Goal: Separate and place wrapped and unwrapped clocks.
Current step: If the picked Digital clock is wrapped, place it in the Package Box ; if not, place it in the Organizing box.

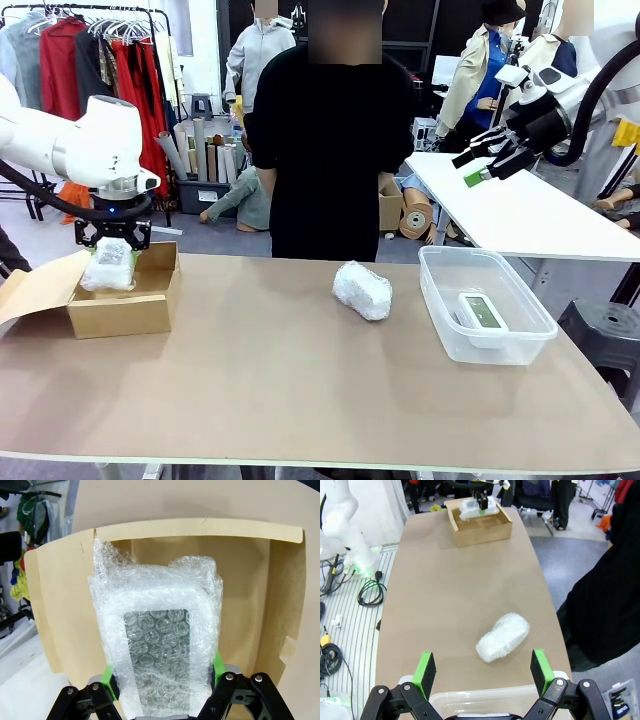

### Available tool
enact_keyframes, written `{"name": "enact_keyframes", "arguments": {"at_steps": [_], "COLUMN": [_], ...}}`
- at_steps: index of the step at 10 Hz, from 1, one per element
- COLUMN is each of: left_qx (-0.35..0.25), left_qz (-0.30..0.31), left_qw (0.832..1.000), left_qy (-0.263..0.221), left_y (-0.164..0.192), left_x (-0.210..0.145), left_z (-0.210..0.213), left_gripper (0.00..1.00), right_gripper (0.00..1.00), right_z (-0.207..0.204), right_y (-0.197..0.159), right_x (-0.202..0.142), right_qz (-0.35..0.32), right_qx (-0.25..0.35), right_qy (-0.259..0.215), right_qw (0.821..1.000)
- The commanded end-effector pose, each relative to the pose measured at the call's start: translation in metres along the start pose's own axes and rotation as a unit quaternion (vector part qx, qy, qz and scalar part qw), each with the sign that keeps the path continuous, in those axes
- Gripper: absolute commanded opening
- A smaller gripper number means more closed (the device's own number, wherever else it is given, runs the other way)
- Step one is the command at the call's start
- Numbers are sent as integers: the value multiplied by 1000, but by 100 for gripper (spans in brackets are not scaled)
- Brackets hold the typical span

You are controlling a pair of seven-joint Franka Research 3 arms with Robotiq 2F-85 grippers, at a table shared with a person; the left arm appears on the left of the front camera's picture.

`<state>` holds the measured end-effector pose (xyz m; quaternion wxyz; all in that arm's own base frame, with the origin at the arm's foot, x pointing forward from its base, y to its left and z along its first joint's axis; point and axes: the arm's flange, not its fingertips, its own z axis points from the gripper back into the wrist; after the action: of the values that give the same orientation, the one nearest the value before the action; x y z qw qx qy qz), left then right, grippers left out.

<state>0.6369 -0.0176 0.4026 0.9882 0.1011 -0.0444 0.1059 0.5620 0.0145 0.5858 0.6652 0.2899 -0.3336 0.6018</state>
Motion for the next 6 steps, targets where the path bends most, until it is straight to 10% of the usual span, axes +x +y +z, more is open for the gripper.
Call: {"name": "enact_keyframes", "arguments": {"at_steps": [1, 6], "left_qx": [19, 34], "left_qz": [13, 19], "left_qw": [1000, 999], "left_qy": [1, 15], "left_y": [-3, -6], "left_x": [7, 15], "left_z": [-2, -22], "left_gripper": [0, 0], "right_gripper": [100, 100], "right_z": [1, 1], "right_y": [1, 1], "right_x": [1, 1], "right_qz": [3, 3], "right_qx": [0, 0], "right_qy": [3, 3], "right_qw": [1000, 1000]}}
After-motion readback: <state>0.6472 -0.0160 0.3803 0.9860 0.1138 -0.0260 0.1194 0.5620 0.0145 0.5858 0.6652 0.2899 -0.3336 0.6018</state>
